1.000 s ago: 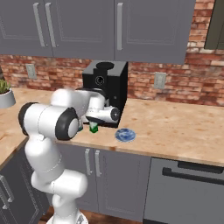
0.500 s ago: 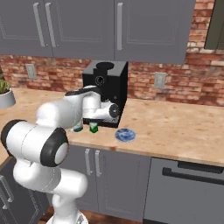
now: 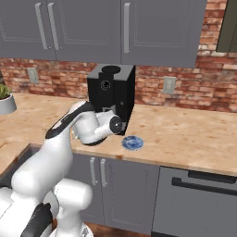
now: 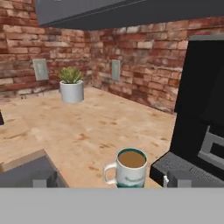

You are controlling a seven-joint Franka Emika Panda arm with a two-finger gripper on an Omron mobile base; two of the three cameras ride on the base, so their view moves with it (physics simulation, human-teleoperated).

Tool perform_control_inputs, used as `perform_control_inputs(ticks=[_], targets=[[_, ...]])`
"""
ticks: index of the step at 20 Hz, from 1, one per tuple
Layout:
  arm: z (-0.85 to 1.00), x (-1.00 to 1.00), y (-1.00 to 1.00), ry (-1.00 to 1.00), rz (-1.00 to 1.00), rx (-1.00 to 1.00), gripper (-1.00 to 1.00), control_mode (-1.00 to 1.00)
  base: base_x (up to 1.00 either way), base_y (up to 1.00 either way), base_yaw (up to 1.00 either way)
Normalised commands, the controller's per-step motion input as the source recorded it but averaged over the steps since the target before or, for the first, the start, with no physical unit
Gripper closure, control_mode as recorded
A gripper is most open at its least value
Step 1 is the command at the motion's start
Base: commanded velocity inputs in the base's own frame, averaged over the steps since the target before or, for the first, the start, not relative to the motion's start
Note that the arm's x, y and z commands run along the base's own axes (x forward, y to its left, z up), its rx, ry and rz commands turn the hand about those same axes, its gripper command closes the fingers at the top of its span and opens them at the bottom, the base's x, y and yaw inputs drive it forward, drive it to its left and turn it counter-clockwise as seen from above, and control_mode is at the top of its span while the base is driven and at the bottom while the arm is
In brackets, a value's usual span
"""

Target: Take a sugar cube from the saucer and place it inside the coffee. Then, grab milk from the fridge and place it next to the coffee on the counter to sweeten the coffee.

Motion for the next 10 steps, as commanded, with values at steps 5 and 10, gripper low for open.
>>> perform_control_inputs(ticks=[5,10], targets=[[0.54,-0.6,-0.55,-0.12,0.01,0.2,-1.0,-1.0,0.0,0.0,0.0],[0.04,-0.55,-0.78,-0.24,0.0,0.34,-1.0,-1.0,0.0,0.0,0.0]])
